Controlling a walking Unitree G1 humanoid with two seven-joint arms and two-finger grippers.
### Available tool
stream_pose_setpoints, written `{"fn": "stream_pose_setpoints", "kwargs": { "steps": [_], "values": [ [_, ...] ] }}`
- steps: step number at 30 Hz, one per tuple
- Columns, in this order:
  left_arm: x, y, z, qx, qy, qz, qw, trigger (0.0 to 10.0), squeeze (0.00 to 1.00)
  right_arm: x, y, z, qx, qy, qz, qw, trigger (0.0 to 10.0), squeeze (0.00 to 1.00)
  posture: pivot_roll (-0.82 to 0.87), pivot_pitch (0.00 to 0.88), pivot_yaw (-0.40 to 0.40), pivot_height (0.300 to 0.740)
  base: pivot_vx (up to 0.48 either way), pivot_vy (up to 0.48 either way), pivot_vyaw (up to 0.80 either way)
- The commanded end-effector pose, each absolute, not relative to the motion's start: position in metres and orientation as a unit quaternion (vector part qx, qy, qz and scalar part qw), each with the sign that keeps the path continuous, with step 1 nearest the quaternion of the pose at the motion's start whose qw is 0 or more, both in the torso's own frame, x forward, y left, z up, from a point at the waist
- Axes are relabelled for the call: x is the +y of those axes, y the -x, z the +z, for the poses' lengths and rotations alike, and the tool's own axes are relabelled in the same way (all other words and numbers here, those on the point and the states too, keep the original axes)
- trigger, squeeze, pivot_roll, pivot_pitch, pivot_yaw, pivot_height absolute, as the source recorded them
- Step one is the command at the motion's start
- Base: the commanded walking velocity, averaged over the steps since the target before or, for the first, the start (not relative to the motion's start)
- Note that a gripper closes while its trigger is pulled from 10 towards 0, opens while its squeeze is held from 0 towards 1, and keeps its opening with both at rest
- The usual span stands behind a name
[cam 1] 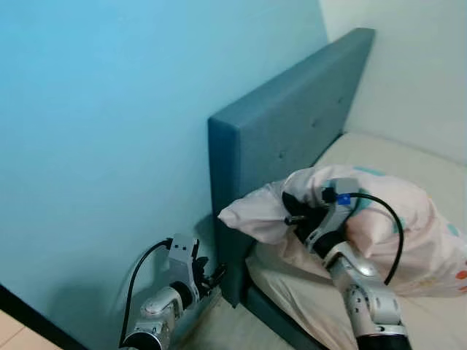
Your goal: Clean up the room
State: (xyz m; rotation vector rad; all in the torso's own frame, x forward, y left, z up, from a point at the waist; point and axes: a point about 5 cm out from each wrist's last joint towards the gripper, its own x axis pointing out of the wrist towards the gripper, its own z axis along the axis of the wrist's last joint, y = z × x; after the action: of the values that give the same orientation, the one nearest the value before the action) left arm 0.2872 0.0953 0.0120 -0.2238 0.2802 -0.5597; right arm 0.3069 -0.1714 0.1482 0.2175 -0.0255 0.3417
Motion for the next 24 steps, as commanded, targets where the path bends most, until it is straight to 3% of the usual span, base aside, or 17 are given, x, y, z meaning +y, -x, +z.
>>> {"fn": "stream_pose_setpoints", "kwargs": {
  "steps": [1,15,20,24],
  "values": [
    [0.096,-0.287,0.012,0.138,0.106,-0.273,0.946,10.0,0.00,-0.172,-0.310,0.155,-0.025,-0.110,0.180,0.977,10.0,0.00,-0.12,0.034,0.040,0.740,0.000,0.000,-0.71],
    [0.102,-0.293,0.015,0.134,0.120,-0.243,0.953,10.0,0.00,-0.159,-0.334,0.153,0.010,-0.066,0.232,0.971,10.0,0.00,-0.11,0.043,0.025,0.740,0.000,-0.037,-0.71],
    [0.110,-0.291,0.012,0.140,0.122,-0.212,0.960,10.0,0.00,-0.165,-0.336,0.123,0.102,-0.008,0.195,0.975,10.0,0.00,-0.10,0.056,0.020,0.740,0.000,-0.419,0.00],
    [0.113,-0.292,0.011,0.141,0.118,-0.195,0.963,10.0,0.00,-0.166,-0.333,0.117,0.113,-0.011,0.194,0.974,10.0,0.00,-0.10,0.061,0.021,0.740,0.000,0.000,0.00]
  ]
}}
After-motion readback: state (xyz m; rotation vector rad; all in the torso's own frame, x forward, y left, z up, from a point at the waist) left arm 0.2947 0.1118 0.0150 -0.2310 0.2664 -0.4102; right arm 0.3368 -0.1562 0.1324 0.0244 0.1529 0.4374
